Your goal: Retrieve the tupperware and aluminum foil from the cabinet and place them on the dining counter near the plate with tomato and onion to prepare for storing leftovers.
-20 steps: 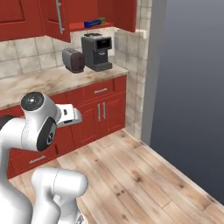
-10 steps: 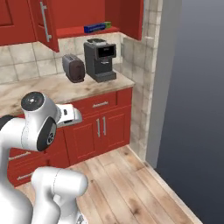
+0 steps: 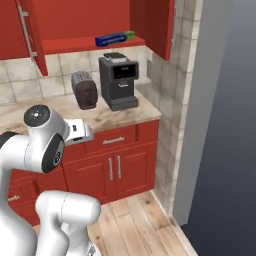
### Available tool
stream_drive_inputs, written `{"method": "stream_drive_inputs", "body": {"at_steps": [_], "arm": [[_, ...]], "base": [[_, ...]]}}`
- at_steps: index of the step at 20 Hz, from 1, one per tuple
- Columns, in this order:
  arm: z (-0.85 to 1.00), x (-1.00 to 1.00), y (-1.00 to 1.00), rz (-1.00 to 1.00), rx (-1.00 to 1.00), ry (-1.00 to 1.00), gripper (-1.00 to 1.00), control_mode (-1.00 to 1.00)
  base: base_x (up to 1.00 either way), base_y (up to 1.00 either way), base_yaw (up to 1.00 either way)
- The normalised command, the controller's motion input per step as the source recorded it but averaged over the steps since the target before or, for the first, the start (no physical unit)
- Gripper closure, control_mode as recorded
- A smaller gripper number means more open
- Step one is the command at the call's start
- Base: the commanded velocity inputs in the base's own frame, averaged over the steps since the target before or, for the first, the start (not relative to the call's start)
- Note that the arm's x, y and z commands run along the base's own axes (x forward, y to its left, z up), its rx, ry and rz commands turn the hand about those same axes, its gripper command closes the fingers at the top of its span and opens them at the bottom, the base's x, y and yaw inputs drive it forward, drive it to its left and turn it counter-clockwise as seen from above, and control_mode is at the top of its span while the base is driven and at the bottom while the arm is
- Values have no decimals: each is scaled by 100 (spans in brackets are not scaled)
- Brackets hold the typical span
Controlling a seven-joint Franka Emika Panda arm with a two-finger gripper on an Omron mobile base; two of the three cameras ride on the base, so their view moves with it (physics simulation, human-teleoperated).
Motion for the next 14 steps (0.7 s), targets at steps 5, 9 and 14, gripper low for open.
{"method": "stream_drive_inputs", "body": {"at_steps": [5, 9, 14], "arm": [[0, 0, 0, 0, 0, 0, -100, 100], [0, 0, 0, 0, 0, 0, -100, 100], [0, 0, 0, 0, 0, 0, -100, 100]], "base": [[100, -24, 32], [100, -18, 33], [89, -23, 34]]}}
